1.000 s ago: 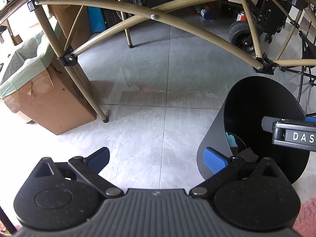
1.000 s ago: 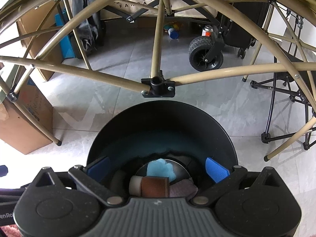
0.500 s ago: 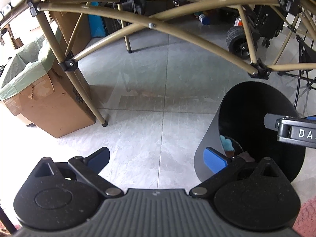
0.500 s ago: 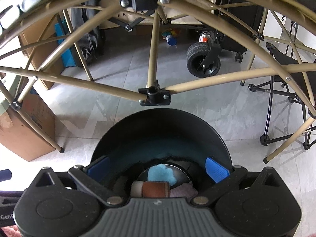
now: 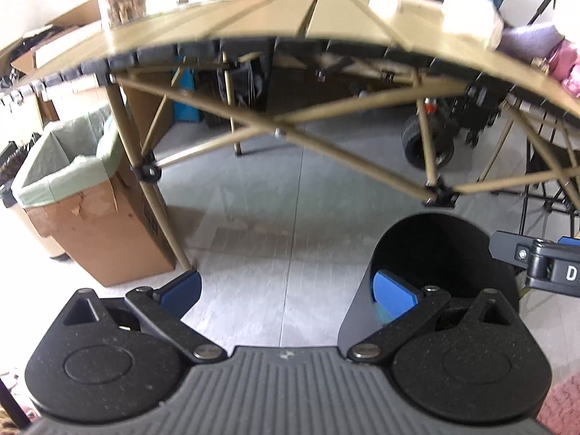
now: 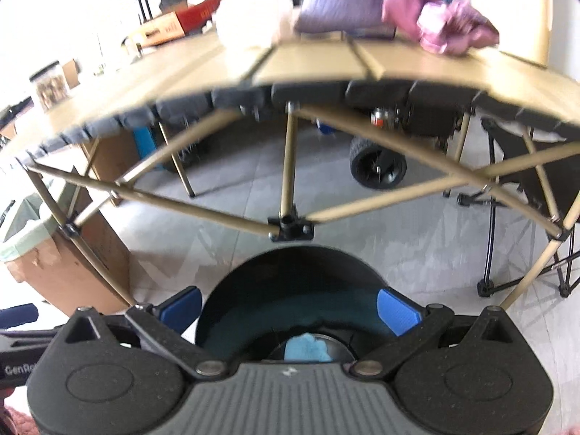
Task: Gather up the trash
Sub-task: 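Move both open tools back up toward the items on the table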
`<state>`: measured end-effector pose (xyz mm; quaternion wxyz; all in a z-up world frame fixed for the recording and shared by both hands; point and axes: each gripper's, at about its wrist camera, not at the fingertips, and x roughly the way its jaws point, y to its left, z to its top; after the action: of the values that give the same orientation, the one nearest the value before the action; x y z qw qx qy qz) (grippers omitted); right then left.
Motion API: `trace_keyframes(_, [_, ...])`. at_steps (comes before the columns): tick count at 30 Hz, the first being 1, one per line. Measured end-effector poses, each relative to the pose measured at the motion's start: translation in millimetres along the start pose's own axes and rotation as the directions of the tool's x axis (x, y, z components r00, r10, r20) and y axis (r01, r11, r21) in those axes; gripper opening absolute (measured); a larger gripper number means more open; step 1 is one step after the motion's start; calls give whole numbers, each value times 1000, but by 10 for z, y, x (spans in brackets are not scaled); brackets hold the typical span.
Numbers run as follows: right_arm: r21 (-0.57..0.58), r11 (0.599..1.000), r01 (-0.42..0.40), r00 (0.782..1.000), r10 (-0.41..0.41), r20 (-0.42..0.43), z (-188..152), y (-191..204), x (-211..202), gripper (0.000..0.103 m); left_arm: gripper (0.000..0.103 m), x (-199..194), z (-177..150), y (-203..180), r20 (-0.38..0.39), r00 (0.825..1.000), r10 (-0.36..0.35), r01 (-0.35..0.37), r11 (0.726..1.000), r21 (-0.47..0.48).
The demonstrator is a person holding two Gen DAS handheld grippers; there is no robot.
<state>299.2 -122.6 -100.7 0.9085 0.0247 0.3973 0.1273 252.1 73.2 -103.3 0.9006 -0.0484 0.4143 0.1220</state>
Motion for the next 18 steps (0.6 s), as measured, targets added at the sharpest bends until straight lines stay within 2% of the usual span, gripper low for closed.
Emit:
trace_keyframes(6, [-3, 1000, -14, 990, 14, 139, 109, -119, -458, 103, 103, -304, 91, -125, 96, 995, -33, 32, 999, 15])
trace_keyframes(11, [12, 1000, 6, 964, -9, 267, 253, -280, -750, 103, 103, -515, 197, -247, 159, 985, -65, 61, 998, 33])
trace_keyframes(18, [43, 998, 43, 925, -56, 375, 536, -512, -949, 103, 103, -728, 449, -453, 250, 965, -85, 70, 995, 69])
